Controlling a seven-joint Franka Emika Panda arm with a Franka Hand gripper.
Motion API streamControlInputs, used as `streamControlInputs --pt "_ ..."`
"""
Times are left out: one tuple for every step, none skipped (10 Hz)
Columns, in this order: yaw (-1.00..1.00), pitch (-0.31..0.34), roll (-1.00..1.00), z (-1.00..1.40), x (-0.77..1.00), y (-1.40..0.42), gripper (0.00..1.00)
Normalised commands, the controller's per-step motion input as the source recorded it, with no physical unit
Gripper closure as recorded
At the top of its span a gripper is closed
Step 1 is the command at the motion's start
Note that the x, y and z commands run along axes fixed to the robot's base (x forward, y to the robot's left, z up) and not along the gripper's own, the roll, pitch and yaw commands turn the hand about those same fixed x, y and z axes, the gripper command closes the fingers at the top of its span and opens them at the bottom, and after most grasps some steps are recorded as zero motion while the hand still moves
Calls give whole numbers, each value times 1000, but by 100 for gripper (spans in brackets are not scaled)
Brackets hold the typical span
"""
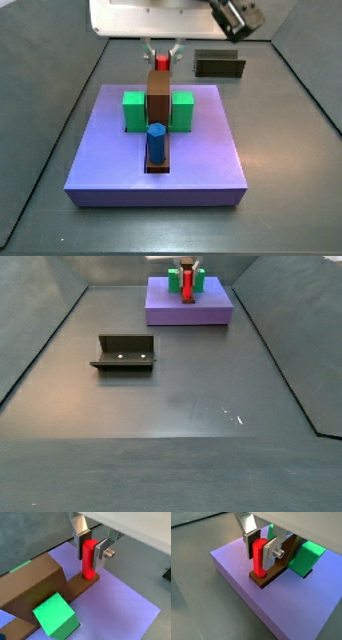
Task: Pick up the red object. Move up. Move to above the board. Insert the red object.
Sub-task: Insert the red object.
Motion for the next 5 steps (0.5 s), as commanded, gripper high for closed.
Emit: streamControlInputs --pt "74 1 143 -249 243 0 100" --pt "71 0 147 -363 80 -57 100" --pt "57 -9 154 -403 0 -106 100" --pt "0 10 33 0 0 0 100" --pt "0 0 0 0 0 0 100"
